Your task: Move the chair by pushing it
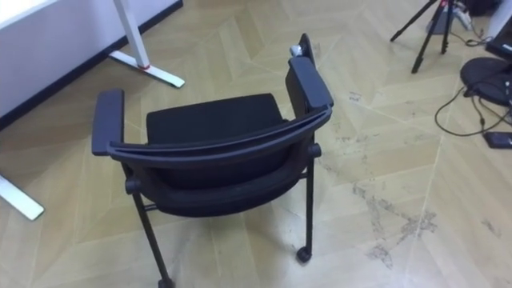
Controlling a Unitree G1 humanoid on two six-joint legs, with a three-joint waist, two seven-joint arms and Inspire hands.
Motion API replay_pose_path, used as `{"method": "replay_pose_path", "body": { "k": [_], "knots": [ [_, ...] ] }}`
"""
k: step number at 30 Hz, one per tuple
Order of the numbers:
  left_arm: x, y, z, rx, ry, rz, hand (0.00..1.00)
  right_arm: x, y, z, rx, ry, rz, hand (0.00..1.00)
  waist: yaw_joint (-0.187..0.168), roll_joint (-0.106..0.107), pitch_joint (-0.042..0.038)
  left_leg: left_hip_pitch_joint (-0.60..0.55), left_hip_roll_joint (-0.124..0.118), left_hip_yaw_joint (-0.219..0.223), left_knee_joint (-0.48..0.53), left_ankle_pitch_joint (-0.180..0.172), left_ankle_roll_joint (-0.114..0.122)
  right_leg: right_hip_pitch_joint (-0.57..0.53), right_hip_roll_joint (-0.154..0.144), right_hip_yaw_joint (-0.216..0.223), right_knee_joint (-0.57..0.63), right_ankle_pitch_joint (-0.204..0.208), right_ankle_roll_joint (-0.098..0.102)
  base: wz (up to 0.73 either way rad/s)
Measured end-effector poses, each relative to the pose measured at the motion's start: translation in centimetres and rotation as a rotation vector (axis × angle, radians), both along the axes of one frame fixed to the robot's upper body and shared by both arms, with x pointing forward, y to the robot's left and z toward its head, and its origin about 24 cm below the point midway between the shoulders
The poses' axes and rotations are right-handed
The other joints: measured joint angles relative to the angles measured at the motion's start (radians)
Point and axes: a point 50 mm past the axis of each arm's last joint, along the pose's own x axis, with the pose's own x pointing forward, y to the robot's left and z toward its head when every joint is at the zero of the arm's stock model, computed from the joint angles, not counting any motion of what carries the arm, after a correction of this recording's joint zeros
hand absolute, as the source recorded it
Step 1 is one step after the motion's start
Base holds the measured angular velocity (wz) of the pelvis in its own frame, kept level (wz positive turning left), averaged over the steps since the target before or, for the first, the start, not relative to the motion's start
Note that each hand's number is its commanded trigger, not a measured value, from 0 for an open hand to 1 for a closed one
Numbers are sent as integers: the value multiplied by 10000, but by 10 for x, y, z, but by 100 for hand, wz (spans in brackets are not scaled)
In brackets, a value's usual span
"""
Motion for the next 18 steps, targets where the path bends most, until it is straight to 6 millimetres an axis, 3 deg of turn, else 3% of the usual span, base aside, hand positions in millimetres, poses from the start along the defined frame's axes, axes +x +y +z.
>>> {"method": "replay_pose_path", "body": {
  "k": [1, 6, 10, 15, 18],
  "knots": [
    [5, 7, 4, 426, -160, 103, 0, -2, -4, 1, -115, 43, -34, 0, 9, 73, -32, 42, -1, 4, -43, -1, -2, -1, 7, -9, 13, -6, 1, -4],
    [26, 28, 21, 1984, -756, 298, 0, -6, -11, 3, -479, 160, -252, 0, -18, 336, -2, 23, 10, 23, -127, -78, -30, -195, 17, -25, 352, -73, -25, -4],
    [43, 35, 34, 3242, -1102, -484, 0, -7, -16, 4, -614, 258, -40, 0, -35, 509, -69, 16, 9, 38, -136, -77, -31, -283, 28, 13, 427, -79, -37, -3],
    [75, 49, 63, 5272, -2037, -1560, 0, -7, -21, 6, -746, 241, -159, 0, -62, 527, -70, -3, -6, 61, -37, -75, -32, -315, 13, 86, 468, -105, -26, -3],
    [100, 45, 82, 6562, -2652, -2980, 0, -7, -22, 6, -749, 250, -127, 0, -91, 533, -68, 15, -36, 39, -20, -74, -31, -287, -10, 114, 464, -119, -5, -1]
  ]
}}
